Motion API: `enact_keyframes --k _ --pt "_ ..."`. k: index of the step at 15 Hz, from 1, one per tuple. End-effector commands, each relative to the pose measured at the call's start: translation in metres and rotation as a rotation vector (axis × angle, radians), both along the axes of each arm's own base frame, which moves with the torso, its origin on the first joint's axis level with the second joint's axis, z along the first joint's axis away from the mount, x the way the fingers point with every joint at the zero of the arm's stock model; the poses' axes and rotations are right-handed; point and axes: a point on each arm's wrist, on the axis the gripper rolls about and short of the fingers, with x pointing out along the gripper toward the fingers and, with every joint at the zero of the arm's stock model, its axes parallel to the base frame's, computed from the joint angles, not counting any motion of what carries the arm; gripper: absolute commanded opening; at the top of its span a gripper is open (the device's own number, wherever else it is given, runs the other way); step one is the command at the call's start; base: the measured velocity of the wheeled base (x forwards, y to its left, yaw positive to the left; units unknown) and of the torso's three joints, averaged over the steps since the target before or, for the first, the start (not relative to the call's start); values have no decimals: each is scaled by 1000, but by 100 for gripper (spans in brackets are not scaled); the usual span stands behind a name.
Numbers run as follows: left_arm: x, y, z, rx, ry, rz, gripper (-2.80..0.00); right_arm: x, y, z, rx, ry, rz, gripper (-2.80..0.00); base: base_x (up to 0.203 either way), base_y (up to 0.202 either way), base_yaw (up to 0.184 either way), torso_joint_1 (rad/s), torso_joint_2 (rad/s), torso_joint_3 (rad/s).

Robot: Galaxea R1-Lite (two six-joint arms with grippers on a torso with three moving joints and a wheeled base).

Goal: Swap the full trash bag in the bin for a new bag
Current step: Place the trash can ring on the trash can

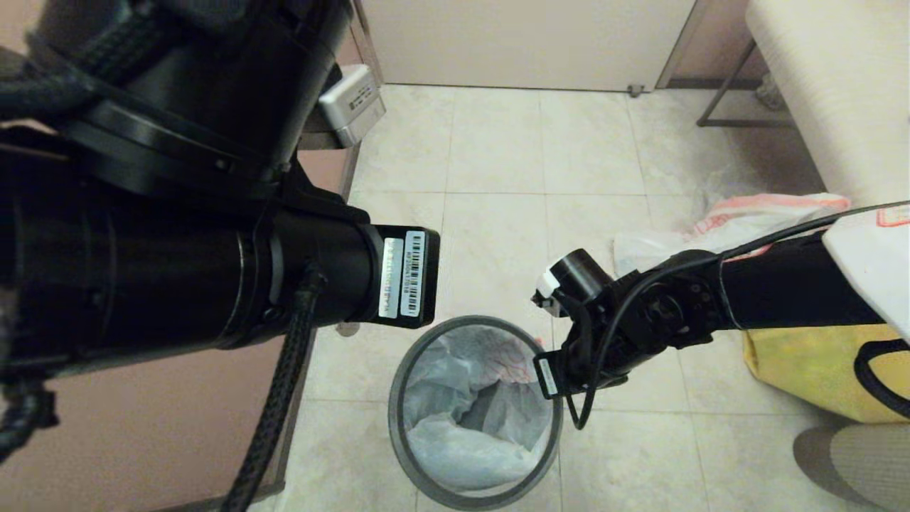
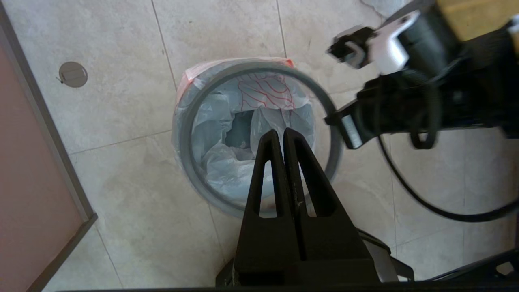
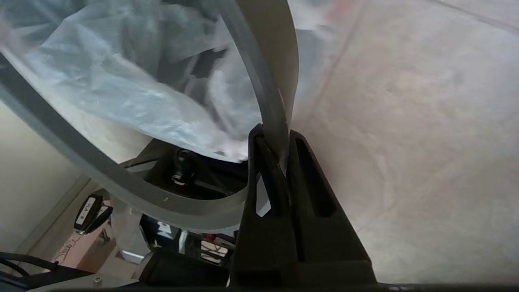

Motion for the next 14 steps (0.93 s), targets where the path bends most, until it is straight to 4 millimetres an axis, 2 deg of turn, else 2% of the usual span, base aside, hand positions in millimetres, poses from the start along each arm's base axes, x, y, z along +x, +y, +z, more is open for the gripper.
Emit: enact_keyframes --k 1,3,6,8,14 --pt "2 -3 -3 11 5 6 -280 2 14 -15 -15 25 23 -280 0 0 0 0 0 0" --pt "2 -2 -3 10 6 8 -280 9 27 -20 -10 17 36 -280 0 0 0 0 0 0" --pt "3 -5 -5 17 10 5 -280 23 34 -31 -17 5 26 -280 0 0 0 0 0 0" --pt "3 -4 -4 15 9 6 -280 36 28 -39 -43 -5 -14 -280 0 0 0 0 0 0" --pt "2 -3 -3 11 7 5 -280 52 13 -33 -37 -32 -66 -280 0 0 0 0 0 0"
